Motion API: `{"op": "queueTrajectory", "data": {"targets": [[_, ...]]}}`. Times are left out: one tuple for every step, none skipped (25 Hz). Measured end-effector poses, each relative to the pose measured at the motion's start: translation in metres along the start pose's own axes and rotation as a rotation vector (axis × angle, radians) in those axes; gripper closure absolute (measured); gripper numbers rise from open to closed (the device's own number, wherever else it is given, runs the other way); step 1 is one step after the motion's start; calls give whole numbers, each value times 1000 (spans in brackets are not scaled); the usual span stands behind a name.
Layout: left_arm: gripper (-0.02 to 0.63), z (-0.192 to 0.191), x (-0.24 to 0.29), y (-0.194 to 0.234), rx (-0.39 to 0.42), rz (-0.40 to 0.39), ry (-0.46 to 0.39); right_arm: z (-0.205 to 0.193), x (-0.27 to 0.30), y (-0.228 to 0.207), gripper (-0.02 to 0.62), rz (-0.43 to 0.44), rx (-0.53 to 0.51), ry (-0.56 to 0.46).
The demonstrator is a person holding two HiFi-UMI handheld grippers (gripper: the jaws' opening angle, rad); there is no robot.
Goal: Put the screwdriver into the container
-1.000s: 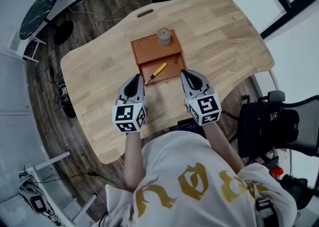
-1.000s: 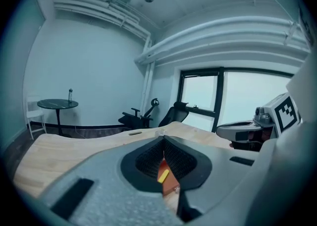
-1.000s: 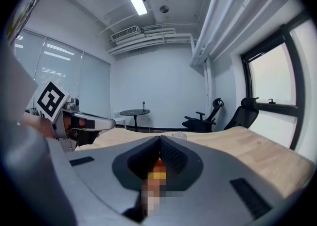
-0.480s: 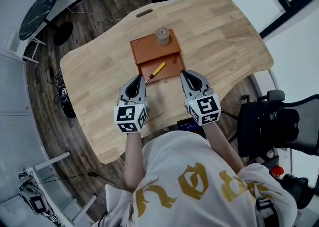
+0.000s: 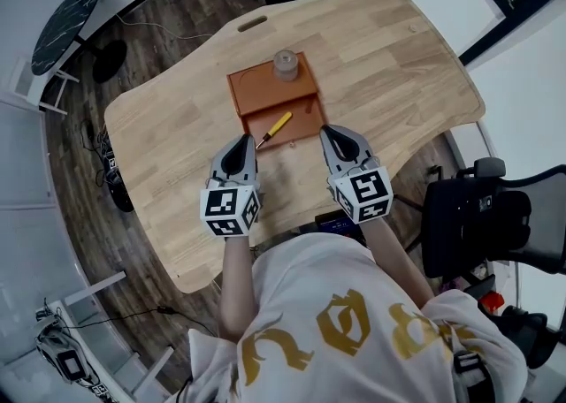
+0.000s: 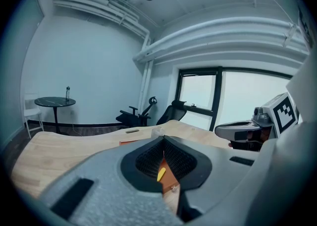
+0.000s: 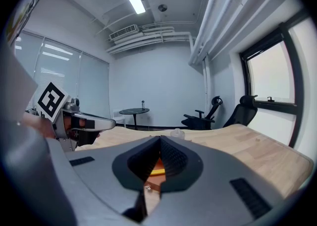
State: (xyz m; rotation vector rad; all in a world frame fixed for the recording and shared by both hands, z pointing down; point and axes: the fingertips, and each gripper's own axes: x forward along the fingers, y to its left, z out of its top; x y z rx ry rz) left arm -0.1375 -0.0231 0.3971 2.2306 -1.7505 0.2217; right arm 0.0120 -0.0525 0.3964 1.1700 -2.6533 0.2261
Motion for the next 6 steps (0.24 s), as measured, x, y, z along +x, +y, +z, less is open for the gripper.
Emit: {"op": "queueTrajectory", "data": {"targets": [[595,0,1,1,-1,-1,2,0,1,-1,584,-1,2,2],[595,0,2,1,-3,-2,3,-1,2,-2,584,-2,3,3],[595,0,4,2,-4,-4,5,-1,4,-3,584,-4,4,3],[595,0,5,3,-5,-6,7,-1,5,-4,584,-5,4,4],[595,0,7,3,-6,-10,10,-1,7,-6,584,-7,5,4],[595,-1,9,4,-7,-13,12,-2,9,-7,584,-8,5,5]]}}
